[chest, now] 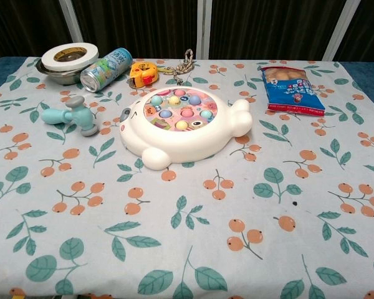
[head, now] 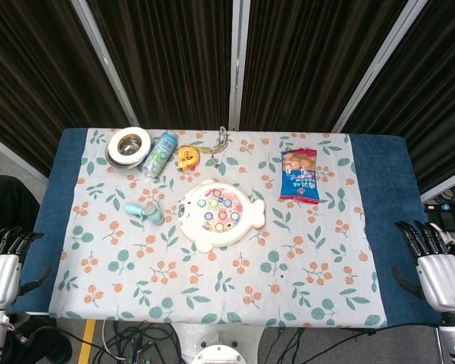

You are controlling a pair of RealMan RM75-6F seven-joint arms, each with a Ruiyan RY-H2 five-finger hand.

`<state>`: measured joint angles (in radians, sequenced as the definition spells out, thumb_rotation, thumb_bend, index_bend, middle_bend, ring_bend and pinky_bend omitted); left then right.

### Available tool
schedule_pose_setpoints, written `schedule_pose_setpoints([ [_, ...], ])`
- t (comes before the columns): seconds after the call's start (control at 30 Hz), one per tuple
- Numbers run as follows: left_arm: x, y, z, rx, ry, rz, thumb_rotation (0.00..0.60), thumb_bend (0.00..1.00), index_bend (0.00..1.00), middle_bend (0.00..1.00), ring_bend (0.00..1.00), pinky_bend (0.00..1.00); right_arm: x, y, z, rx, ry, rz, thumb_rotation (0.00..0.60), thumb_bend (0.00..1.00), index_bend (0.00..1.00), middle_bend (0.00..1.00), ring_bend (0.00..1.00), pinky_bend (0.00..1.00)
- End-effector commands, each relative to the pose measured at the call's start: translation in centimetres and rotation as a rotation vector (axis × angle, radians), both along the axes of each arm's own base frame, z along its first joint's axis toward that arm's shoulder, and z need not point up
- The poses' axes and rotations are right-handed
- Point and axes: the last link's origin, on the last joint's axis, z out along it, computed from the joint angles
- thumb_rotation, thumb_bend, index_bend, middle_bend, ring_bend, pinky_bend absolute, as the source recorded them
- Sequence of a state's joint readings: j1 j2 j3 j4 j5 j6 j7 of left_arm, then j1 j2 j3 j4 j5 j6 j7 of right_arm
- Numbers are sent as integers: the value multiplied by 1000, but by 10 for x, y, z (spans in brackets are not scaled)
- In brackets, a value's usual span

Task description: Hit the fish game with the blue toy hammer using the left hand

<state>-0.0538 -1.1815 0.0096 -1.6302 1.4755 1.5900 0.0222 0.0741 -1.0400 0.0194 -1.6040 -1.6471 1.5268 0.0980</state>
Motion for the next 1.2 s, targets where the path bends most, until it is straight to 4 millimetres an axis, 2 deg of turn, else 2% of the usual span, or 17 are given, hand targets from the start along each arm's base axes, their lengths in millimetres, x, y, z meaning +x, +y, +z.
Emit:
schedule_pose_setpoints([
  [0.03, 0, -1, -1, -3, -1, 0, 600, 241, 237, 239, 91, 78, 0, 0, 0, -3, 3, -1, 600, 235, 0, 101, 0, 0],
  [0.2, 3, 3, 1, -6, 11, -27, 600, 241, 237, 240, 91, 78, 1, 2, 3, -13, 1, 0, 600, 235, 0, 101, 0, 0],
  [0.33, 11, 20, 4, -39, 30, -99, 600, 239, 237, 240, 91, 78, 0, 3, 7, -25, 7, 4, 600, 234, 0, 102, 0, 0],
  [0.43, 21, 43, 6, -73, 48, -176, 600, 235, 239, 241, 91, 78, 2, 3, 8, -27, 12, 9, 600, 235, 0, 102, 0, 0],
  [0.6, 42, 95, -1, -196, 13, -277, 600, 233, 249, 245, 91, 81, 5, 3, 8, -29, 18, 19, 600, 235, 0, 102, 0, 0],
  [0.77, 63, 151, -19, -304, 9, -337, 600, 238, 256, 253, 91, 83, 6, 4, 8, -32, 24, 8, 600, 235, 0, 103, 0, 0],
  [0.93, 75, 192, -40, -391, 19, -317, 600, 242, 263, 253, 91, 83, 5, 6, 9, -35, 31, -10, 600, 235, 0, 111, 0, 0],
  [1.07, 78, 212, -60, -446, 19, -282, 600, 243, 263, 253, 91, 83, 4, 5, 11, -41, 33, -29, 600, 235, 0, 114, 0, 0],
  [1.2, 78, 224, -79, -489, 3, -246, 600, 243, 270, 253, 91, 82, 3, 3, 9, -32, 33, -39, 600, 235, 0, 115, 0, 0],
])
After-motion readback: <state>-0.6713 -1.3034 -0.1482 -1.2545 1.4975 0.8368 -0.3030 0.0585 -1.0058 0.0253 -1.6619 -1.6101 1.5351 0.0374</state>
